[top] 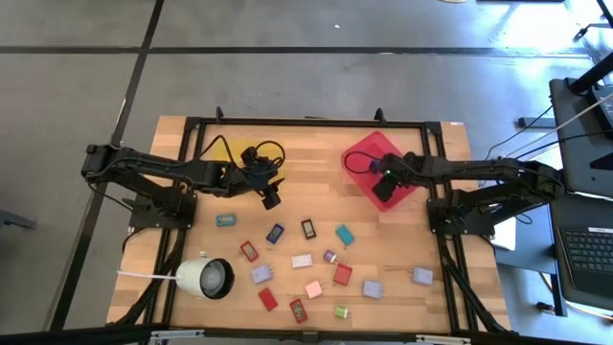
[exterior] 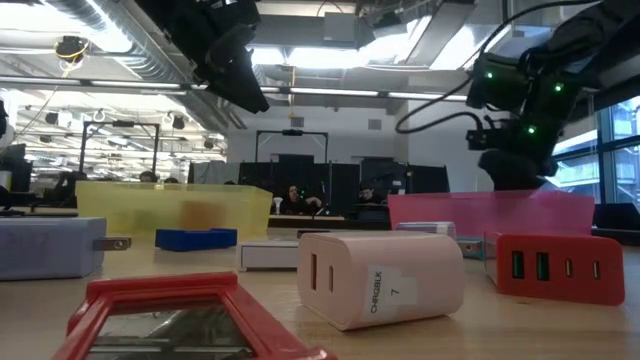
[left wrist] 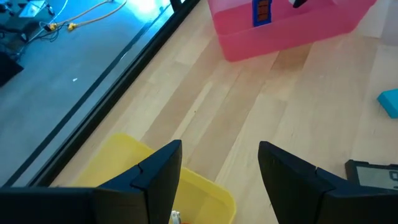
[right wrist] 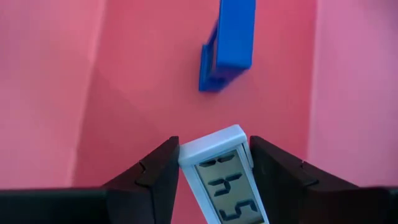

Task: Pick & Place Office items
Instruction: Put the right white digital clock into the pink bin, then put the right light purple charger adapter into the yellow bin

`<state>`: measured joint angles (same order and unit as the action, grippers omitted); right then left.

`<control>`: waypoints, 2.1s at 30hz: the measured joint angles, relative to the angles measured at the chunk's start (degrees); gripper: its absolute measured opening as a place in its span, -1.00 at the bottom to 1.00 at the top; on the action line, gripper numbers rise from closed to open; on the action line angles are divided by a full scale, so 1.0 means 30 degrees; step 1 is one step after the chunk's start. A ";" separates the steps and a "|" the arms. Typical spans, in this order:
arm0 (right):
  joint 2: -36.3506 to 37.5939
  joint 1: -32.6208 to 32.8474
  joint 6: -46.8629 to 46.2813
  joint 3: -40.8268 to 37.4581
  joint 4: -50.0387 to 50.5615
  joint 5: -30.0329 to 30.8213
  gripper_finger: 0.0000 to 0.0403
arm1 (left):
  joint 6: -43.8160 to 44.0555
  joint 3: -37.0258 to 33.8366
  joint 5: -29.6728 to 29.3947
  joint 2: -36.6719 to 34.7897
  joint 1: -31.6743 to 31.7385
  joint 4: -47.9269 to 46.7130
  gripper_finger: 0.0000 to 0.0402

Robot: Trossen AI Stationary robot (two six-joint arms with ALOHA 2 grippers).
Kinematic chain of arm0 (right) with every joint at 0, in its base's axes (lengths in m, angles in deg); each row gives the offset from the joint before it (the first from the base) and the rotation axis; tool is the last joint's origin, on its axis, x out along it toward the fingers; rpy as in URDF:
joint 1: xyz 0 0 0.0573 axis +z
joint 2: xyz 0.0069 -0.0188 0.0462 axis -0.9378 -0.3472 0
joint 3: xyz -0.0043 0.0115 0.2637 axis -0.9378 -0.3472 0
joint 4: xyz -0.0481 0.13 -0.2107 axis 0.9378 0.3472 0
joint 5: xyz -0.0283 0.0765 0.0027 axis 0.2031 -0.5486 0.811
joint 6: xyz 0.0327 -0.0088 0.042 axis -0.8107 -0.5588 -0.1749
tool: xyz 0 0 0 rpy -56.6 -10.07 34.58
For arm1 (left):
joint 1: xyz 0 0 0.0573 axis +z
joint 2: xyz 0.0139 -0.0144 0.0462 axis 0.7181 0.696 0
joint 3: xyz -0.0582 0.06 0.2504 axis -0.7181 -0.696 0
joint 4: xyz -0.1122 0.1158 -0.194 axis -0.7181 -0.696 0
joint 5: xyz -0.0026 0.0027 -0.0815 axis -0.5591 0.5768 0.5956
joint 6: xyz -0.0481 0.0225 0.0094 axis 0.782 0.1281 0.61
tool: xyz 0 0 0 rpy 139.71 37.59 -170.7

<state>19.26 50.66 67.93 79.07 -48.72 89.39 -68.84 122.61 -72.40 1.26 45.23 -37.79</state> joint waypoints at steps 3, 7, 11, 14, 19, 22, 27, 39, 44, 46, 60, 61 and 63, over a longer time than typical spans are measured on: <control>0.0000 0.0000 -0.0291 -0.0453 -0.0153 -0.0078 -0.10 | -0.0003 0.0000 0.0000 0.0000 0.0000 -0.0001 0.04; 0.0000 0.0000 -0.0447 -0.0853 -0.0295 -0.1013 -0.10 | -0.0003 0.0000 -0.0007 0.0000 0.0000 -0.0004 0.04; 0.0000 0.0000 -0.0429 -0.0853 -0.0568 -0.0995 -0.10 | -0.0003 0.0000 -0.0007 0.0000 0.0000 0.0003 0.04; 0.0003 0.0000 -0.0393 -0.0853 -0.0869 -0.0990 -0.10 | -0.0003 0.0000 -0.0007 0.0000 0.0000 0.0003 0.04; 0.0007 0.0000 -0.0385 -0.0853 -0.1202 -0.0981 -0.10 | -0.0003 0.0000 -0.0007 0.0000 0.0000 0.0003 0.04; 0.0007 0.0000 -0.0385 -0.0853 -0.1297 -0.0981 -0.06 | -0.0003 0.0000 -0.0010 0.0000 0.0000 0.0003 0.04; 0.0007 0.0000 -0.0384 -0.0853 -0.1290 -0.0959 0.10 | -0.0003 0.0000 -0.0007 0.0000 0.0000 0.0003 0.04; 0.0022 0.0000 -0.0156 0.1127 0.0810 -0.0917 0.37 | 0.0012 0.0007 -0.0007 0.0000 0.0000 0.0003 0.04; 0.0036 0.0183 0.0350 0.3768 0.4341 -0.0901 0.37 | 0.0122 0.0007 -0.0015 0.0000 0.0000 0.0003 0.04; 0.0044 0.0505 0.0270 0.4583 0.5563 -0.0957 0.37 | 0.0407 0.0007 -0.0008 0.0000 0.0000 0.0003 0.04; 0.0168 0.6992 -0.3611 0.5347 0.6698 -0.4938 0.29 | 0.0551 0.0007 0.0003 -0.0006 0.0000 0.0010 0.04; 0.0168 0.7575 -0.4006 0.5347 0.6673 -0.4942 0.28 | 0.0562 0.0007 0.0060 -0.0007 0.0000 0.0010 0.04; 0.0168 0.8669 -0.4587 0.5347 0.6595 -0.4930 0.27 | 0.0563 0.0007 0.0372 -0.0007 0.0000 0.0015 0.04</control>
<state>19.77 76.66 54.17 95.11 -28.93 74.60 -67.15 122.63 -71.29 1.24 45.23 -37.74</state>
